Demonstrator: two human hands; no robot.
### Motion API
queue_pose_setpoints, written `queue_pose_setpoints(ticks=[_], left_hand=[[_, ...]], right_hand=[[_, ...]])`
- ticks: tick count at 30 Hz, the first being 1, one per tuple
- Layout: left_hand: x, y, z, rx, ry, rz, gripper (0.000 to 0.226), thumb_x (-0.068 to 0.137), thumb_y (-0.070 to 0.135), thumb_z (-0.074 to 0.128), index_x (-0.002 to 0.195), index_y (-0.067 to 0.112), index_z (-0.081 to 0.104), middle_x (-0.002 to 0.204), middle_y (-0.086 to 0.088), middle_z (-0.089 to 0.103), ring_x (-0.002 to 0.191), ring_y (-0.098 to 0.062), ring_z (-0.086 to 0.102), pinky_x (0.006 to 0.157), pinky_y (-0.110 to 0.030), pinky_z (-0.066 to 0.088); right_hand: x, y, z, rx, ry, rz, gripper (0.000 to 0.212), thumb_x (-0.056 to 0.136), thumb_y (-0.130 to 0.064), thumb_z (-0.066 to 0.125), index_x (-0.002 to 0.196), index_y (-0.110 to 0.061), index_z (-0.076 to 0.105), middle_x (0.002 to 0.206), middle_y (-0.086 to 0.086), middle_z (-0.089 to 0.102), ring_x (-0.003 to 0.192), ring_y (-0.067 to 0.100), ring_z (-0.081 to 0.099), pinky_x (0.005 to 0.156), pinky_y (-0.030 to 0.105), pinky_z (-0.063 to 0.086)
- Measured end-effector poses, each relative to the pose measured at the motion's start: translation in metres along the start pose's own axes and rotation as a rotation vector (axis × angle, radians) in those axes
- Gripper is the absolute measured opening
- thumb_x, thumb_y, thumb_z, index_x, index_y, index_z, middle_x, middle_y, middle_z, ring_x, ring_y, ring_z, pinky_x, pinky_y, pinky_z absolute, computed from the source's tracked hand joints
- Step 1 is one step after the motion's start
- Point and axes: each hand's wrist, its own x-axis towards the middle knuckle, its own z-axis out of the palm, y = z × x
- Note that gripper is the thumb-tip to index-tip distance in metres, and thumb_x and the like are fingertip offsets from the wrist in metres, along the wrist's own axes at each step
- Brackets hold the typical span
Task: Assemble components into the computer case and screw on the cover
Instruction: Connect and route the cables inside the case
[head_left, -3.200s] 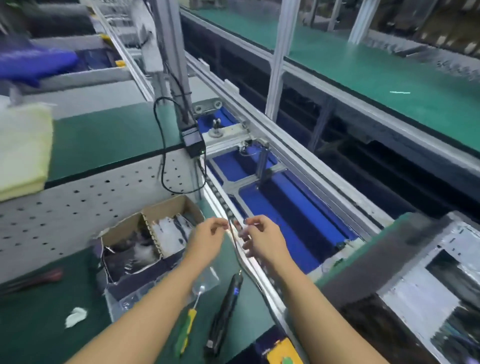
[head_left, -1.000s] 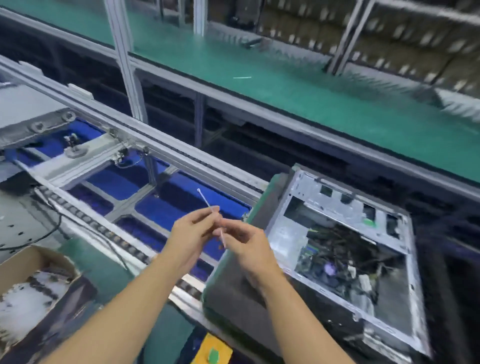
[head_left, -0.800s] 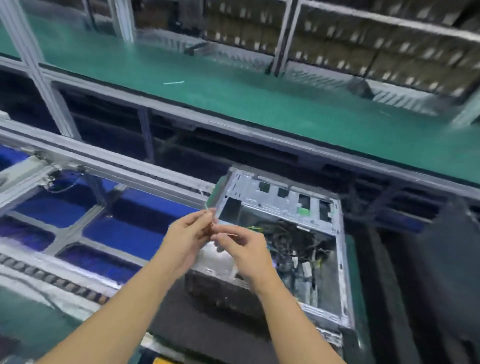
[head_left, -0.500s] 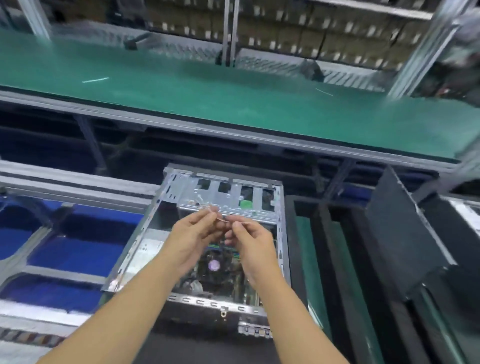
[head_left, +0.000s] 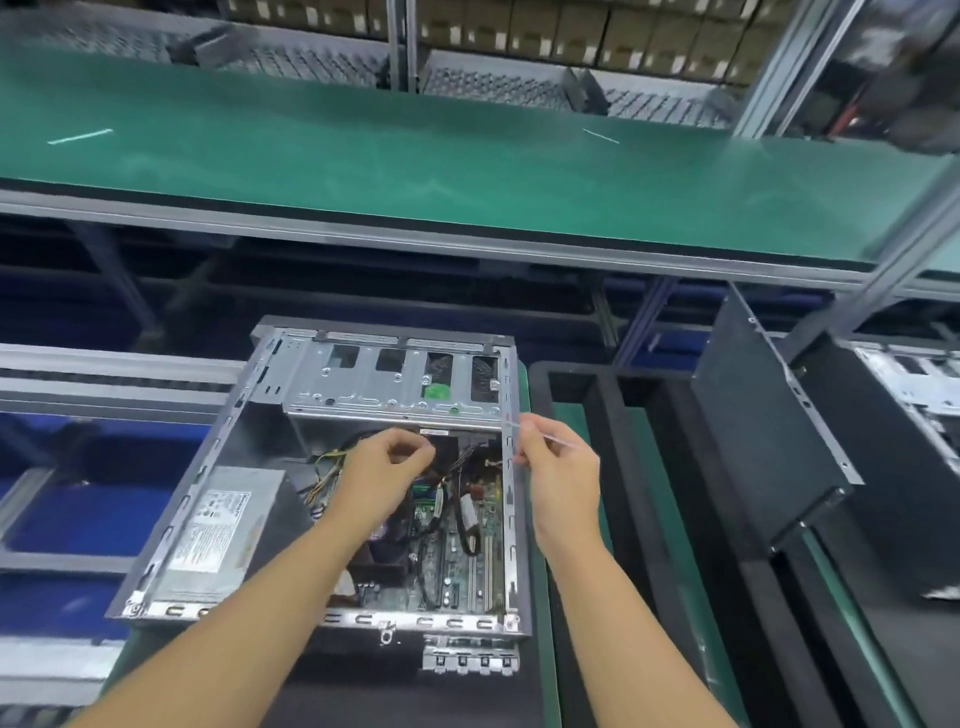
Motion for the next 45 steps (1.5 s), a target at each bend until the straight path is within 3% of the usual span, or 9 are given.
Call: queue_pose_setpoints(ticks=[6,10,19,22,28,33,37,41,45], left_hand=[[-0.004,-0.009,0.016,0.264,-0.263,0.017,0.036,0.091,0.058,0.055,0.12,0.038,0.06,0.111,0.016,0.064,0.091,-0.009,0.06,0.092,-0.036,0.048],[-0.01,-0.015,0.019,0.228,-0.267,0.074,0.028,0.102,0.038,0.044,0.12,0.033,0.065,0.078,0.01,0.073,0.064,0.006,0.059,0.084,-0.03,0.052],[-0.011,-0.012,0.013,-0.22,-0.406,-0.041,0.02,0.102,0.013,0.051,0.113,0.024,0.064,0.095,0.01,0.077,0.083,-0.015,0.075,0.064,-0.008,0.049],[-0.009,-0.014,0.016,-0.278,-0.408,-0.056,0.021,0.1,0.01,0.054,0.114,0.021,0.064,0.1,0.007,0.077,0.084,-0.018,0.075,0.067,-0.009,0.051],[-0.002,-0.023,0.02,-0.406,-0.41,-0.13,0.025,0.094,0.005,0.063,0.114,0.019,0.067,0.102,0.0,0.077,0.089,-0.025,0.075,0.08,-0.025,0.057],[0.001,-0.029,0.022,-0.371,-0.344,-0.174,0.027,0.087,0.005,0.073,0.105,0.025,0.071,0.098,0.006,0.077,0.095,-0.006,0.071,0.088,-0.021,0.053],[0.002,-0.031,0.022,-0.409,-0.221,-0.225,0.026,0.079,0.003,0.08,0.099,0.017,0.073,0.088,-0.001,0.077,0.084,-0.013,0.073,0.08,-0.022,0.055],[0.002,-0.031,0.021,-0.496,-0.119,-0.232,0.024,0.076,0.003,0.082,0.096,0.013,0.072,0.086,-0.006,0.077,0.09,-0.022,0.073,0.087,-0.03,0.053],[0.001,-0.027,0.015,-0.633,-0.03,-0.192,0.024,0.082,-0.004,0.074,0.103,0.001,0.064,0.084,-0.016,0.075,0.085,-0.025,0.075,0.083,-0.033,0.058]], right_hand=[[0.003,-0.011,-0.007,0.018,-0.161,-0.021,0.031,0.108,-0.021,0.049,0.1,-0.029,0.078,0.107,-0.008,0.076,0.099,0.006,0.071,0.088,0.019,0.056],[0.008,-0.024,-0.004,0.015,-0.292,-0.042,0.032,0.111,-0.017,0.039,0.106,-0.016,0.07,0.086,-0.002,0.074,0.09,0.018,0.074,0.087,0.028,0.059],[0.002,-0.053,0.018,-1.192,-0.62,0.31,0.008,0.098,-0.002,0.054,0.093,0.001,0.059,0.067,0.011,0.07,0.038,0.015,0.06,0.038,0.021,0.046],[-0.004,-0.046,0.031,-1.444,-0.611,0.239,0.019,0.085,0.005,0.073,0.093,0.001,0.057,0.096,0.018,0.069,0.064,0.024,0.071,0.052,0.027,0.049],[0.001,-0.033,0.051,-1.405,-0.566,0.185,0.041,0.081,0.002,0.077,0.117,-0.002,0.058,0.122,0.017,0.065,0.102,0.033,0.07,0.067,0.032,0.048],[-0.003,-0.015,0.054,-1.193,-0.511,0.277,0.01,0.095,-0.009,0.065,0.089,-0.004,0.058,0.089,0.014,0.072,0.042,0.014,0.059,0.03,0.014,0.036],[0.001,-0.016,0.058,-1.224,-0.563,0.402,0.006,0.098,-0.004,0.064,0.095,0.0,0.059,0.046,0.006,0.061,0.028,0.012,0.051,0.039,0.021,0.045],[0.005,-0.019,0.059,-1.117,-0.589,0.491,0.019,0.104,-0.006,0.053,0.121,0.002,0.056,0.07,0.017,0.072,0.033,0.017,0.053,0.051,0.029,0.051],[0.006,-0.019,0.054,-1.024,-0.56,0.512,0.015,0.101,-0.001,0.048,0.104,0.006,0.061,0.076,0.019,0.072,0.056,0.023,0.067,0.062,0.034,0.056]])
